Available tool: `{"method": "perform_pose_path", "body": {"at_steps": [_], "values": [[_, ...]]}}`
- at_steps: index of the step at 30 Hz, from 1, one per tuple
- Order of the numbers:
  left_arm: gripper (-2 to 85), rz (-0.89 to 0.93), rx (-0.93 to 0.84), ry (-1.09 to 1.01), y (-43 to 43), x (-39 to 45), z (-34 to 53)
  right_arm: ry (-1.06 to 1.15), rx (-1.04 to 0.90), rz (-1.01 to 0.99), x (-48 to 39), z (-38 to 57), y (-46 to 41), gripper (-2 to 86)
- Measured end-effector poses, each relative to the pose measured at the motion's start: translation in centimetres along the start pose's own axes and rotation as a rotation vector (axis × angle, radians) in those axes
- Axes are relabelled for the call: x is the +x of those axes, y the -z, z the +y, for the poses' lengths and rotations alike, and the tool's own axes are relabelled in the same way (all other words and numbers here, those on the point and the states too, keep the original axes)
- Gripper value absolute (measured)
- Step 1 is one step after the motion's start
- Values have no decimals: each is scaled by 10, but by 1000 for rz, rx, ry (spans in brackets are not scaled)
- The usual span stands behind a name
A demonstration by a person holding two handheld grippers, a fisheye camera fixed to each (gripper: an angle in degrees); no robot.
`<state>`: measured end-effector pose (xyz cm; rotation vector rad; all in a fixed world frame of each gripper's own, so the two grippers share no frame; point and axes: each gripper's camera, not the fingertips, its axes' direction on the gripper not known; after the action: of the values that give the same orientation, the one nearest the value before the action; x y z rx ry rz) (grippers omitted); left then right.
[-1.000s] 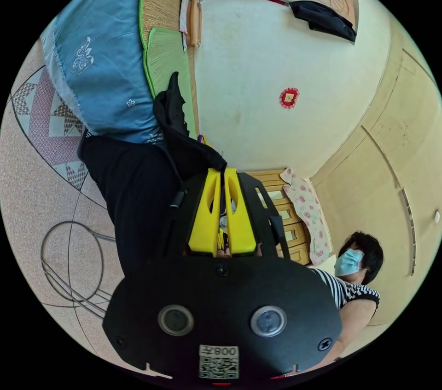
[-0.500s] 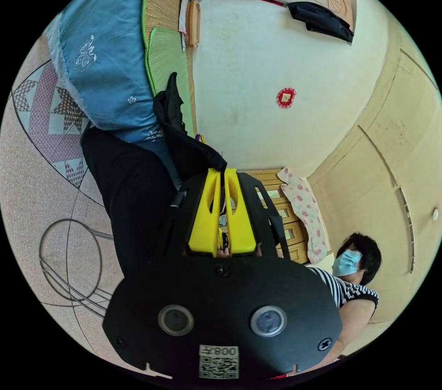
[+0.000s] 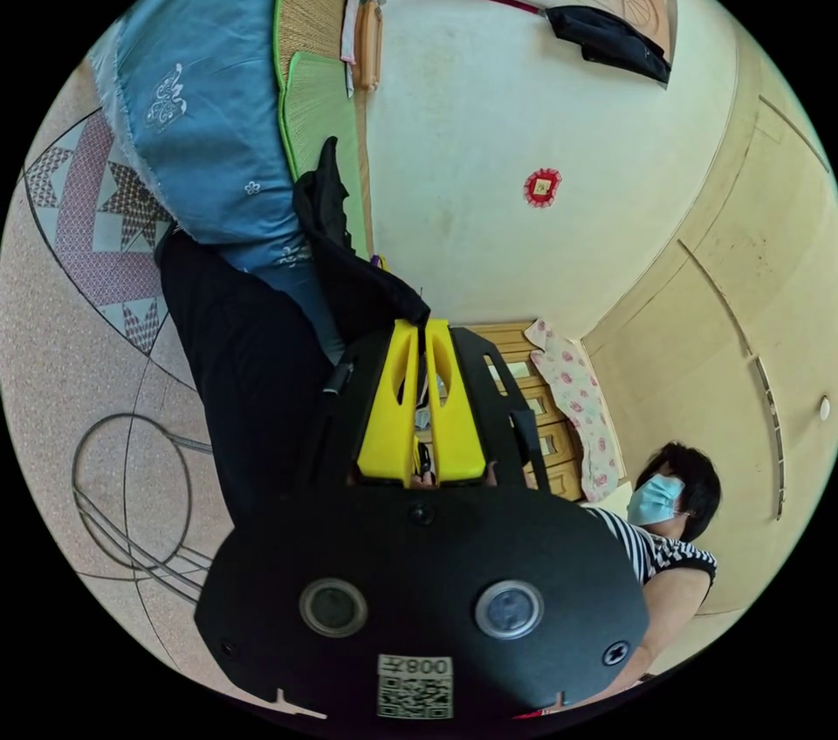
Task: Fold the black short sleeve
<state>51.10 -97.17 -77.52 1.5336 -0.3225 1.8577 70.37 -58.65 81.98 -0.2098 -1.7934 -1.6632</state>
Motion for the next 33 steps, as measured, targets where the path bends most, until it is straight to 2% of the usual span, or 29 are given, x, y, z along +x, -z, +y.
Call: {"method": "perform_pose_path", "body": {"at_steps": [33], "values": [[13, 23, 15, 11, -7, 23, -51, 1, -10, 5, -20, -25, -11, 3]]}}
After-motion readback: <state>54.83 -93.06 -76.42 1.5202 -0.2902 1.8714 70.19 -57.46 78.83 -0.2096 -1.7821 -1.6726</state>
